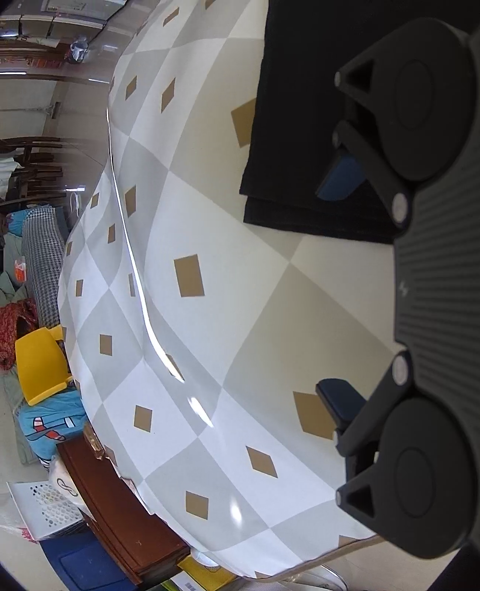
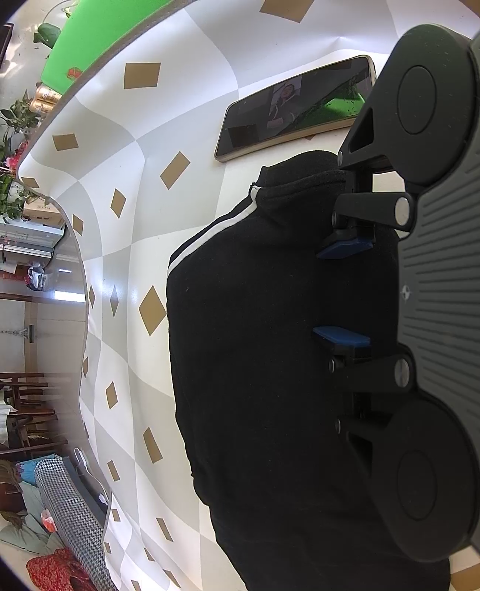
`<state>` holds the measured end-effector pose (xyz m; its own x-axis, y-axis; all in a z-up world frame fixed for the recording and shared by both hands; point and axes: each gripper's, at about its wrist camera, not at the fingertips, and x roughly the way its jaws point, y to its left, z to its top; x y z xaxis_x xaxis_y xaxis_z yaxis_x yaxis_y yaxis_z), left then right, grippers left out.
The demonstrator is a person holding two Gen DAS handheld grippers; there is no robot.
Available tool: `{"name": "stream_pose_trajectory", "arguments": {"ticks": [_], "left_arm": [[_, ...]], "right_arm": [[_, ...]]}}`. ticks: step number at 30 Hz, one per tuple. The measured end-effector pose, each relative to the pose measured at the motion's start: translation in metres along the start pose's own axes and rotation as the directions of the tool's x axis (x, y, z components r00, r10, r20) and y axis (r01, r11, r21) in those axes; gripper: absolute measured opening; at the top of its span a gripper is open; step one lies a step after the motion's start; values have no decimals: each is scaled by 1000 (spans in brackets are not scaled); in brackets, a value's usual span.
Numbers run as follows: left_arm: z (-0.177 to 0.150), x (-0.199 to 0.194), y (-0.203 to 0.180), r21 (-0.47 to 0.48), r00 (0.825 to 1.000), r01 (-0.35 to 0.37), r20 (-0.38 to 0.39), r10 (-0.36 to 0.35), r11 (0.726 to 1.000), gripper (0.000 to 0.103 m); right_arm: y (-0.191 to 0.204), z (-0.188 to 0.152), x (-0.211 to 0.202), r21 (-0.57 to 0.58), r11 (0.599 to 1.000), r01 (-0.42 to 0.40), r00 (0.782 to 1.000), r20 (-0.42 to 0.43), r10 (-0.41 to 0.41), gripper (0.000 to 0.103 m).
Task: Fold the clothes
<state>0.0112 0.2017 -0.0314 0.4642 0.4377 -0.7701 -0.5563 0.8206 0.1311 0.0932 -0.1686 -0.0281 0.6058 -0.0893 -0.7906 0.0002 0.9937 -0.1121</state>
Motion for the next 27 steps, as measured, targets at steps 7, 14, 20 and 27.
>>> {"name": "stream_pose_trajectory", "arguments": {"ticks": [7,14,20,27], "left_arm": [[-22,-27,-40,127,990,143,-1,-144,981,103],[-42,-32,-61,193,978,207,-34,-205,959,103],[-48,-29,-60,186,975,222,-48,-217,957,103],[-54,-25,-59,174,971,239,-65,-231,955,103]], "right_arm": [[-2,1,-2,28,1000,-10,1000,4,10,41],[-21,0,-17,167,983,-76,997,23,73,41],[-37,-8,-30,275,954,-117,993,25,115,41],[-58,-21,-36,416,891,-183,982,29,188,41]]}}
